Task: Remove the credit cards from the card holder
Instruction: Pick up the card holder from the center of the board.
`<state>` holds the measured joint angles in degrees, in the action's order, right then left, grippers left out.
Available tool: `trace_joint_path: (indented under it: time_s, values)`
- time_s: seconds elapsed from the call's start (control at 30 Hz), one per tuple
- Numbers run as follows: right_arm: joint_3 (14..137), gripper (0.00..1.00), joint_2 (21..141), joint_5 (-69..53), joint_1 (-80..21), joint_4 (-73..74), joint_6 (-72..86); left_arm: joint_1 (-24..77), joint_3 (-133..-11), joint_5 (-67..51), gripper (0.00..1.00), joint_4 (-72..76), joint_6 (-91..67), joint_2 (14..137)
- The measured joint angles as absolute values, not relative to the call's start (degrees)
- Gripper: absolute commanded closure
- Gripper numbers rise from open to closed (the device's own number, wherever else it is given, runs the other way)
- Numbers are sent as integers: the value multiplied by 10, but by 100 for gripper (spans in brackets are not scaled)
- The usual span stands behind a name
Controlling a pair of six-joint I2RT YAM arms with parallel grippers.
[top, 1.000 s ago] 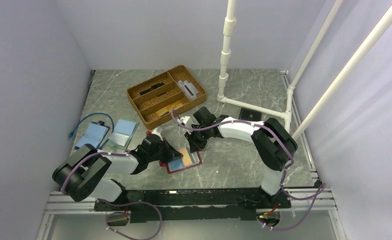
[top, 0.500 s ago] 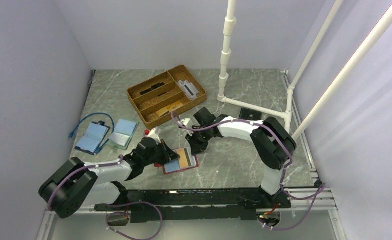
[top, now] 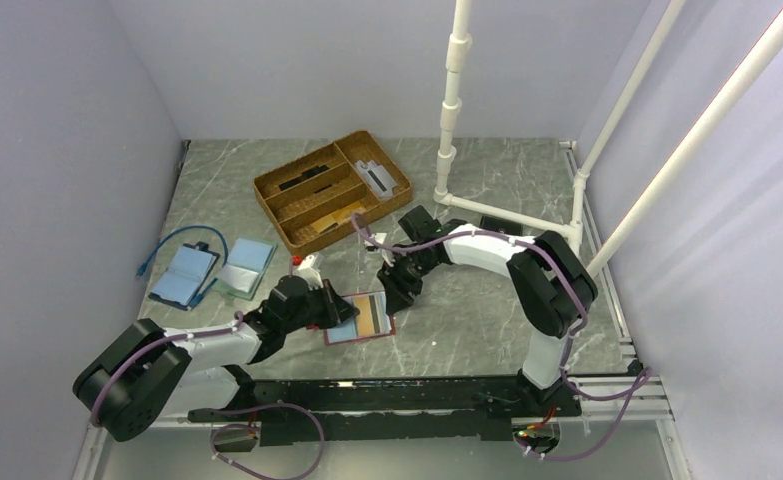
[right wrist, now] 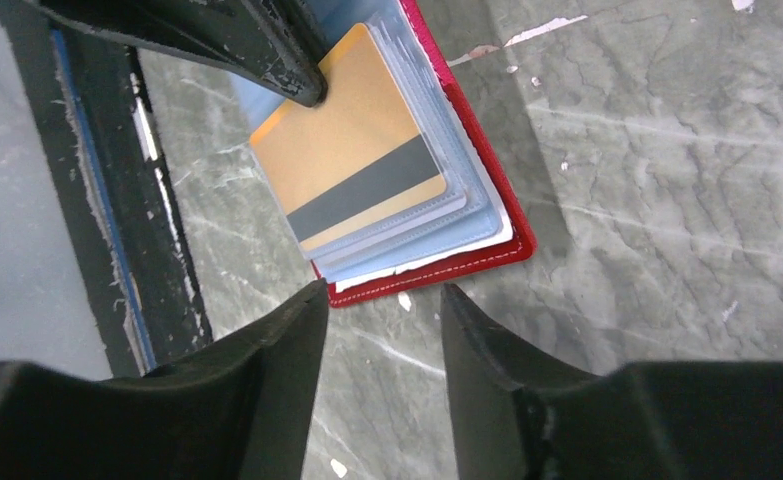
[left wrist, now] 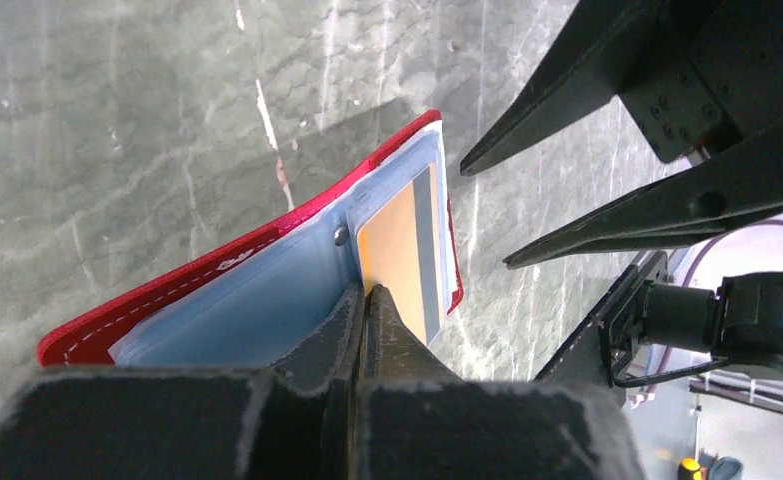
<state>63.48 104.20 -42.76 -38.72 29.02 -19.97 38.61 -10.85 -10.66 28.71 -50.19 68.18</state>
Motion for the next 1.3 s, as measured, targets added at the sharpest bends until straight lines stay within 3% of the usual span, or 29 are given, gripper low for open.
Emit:
trace_joint_path:
  time_s: [0.37,1.3]
  values:
    - [637,32,1038,-508,-372,321,-239,386,-105,-143,100,342,-440,685]
    - [637,26,999,-510,-340,332,-260,386,-105,-215,100,382,-371,693]
